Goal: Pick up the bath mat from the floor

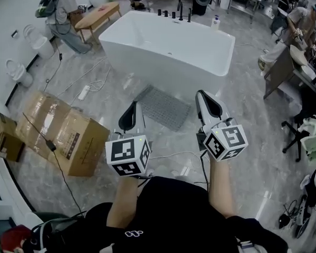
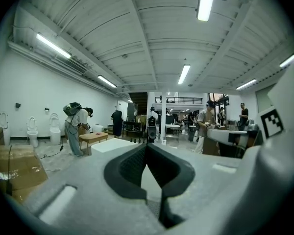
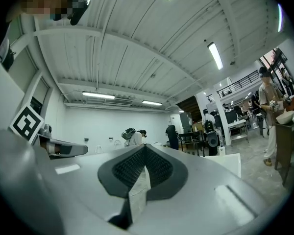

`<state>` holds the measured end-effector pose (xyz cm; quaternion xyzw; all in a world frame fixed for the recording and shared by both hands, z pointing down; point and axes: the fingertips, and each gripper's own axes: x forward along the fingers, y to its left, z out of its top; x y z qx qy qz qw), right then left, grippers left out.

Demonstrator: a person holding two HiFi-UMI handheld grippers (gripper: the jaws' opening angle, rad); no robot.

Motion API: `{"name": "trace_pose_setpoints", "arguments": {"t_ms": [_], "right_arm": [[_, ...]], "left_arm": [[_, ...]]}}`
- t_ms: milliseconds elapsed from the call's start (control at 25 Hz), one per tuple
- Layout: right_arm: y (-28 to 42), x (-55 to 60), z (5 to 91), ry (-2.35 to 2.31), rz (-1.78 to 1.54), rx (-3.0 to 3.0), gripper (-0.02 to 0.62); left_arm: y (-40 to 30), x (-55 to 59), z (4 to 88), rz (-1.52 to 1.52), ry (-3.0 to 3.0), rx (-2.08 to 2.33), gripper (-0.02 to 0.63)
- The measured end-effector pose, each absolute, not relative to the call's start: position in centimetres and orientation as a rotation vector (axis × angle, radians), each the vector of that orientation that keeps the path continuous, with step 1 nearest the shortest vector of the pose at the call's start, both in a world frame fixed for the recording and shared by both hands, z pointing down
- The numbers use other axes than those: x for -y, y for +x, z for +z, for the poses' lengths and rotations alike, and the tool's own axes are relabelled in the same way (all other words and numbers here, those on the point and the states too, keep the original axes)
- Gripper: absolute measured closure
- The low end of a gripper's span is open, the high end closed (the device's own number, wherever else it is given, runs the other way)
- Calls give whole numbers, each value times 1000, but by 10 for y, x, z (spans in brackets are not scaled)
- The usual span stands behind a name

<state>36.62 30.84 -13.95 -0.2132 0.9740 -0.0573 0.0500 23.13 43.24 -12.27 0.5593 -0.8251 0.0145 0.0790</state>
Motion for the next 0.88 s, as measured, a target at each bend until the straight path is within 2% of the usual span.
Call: {"name": "trace_pose_setpoints", "arguments": {"t_ms": [360, 880], "right_arm": [[355, -306, -117, -596, -309, -2971, 589], [310, -265, -107, -582, -304, -3031, 589]], "left_arm": [[218, -440, -118, 100, 1620, 2486, 603], [176, -395, -93, 67, 1590, 2431, 603]]}}
